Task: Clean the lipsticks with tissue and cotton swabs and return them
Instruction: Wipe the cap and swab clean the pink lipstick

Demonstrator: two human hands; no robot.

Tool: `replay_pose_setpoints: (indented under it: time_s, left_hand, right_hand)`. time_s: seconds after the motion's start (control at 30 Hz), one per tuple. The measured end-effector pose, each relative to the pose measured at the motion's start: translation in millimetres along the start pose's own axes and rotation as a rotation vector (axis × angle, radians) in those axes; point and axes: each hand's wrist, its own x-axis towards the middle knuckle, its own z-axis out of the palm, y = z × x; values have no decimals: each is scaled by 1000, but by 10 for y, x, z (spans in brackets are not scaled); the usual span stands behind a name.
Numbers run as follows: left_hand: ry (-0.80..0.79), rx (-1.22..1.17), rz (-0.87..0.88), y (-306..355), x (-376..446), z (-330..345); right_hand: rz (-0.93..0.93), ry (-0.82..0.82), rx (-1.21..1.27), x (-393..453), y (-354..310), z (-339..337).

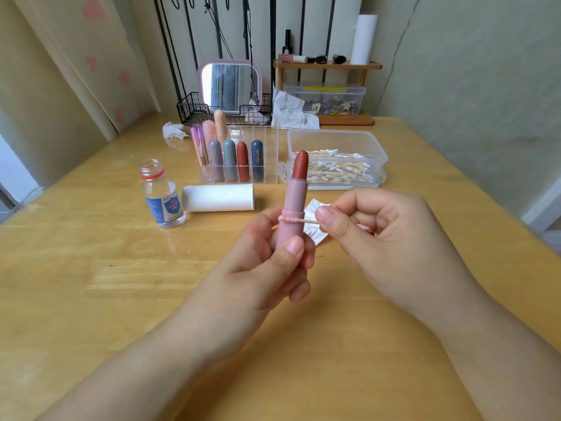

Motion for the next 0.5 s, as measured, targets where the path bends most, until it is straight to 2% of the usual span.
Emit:
replay_pose_setpoints:
  time_s: [0.23, 0.5]
  left_hand:
    - [53, -87, 1, 25, 7, -38]
    - [46, -109, -34, -6, 2, -21]
  right_hand:
    - [25, 48, 16, 47, 67, -83]
    - [13, 0, 45, 28, 12, -49]
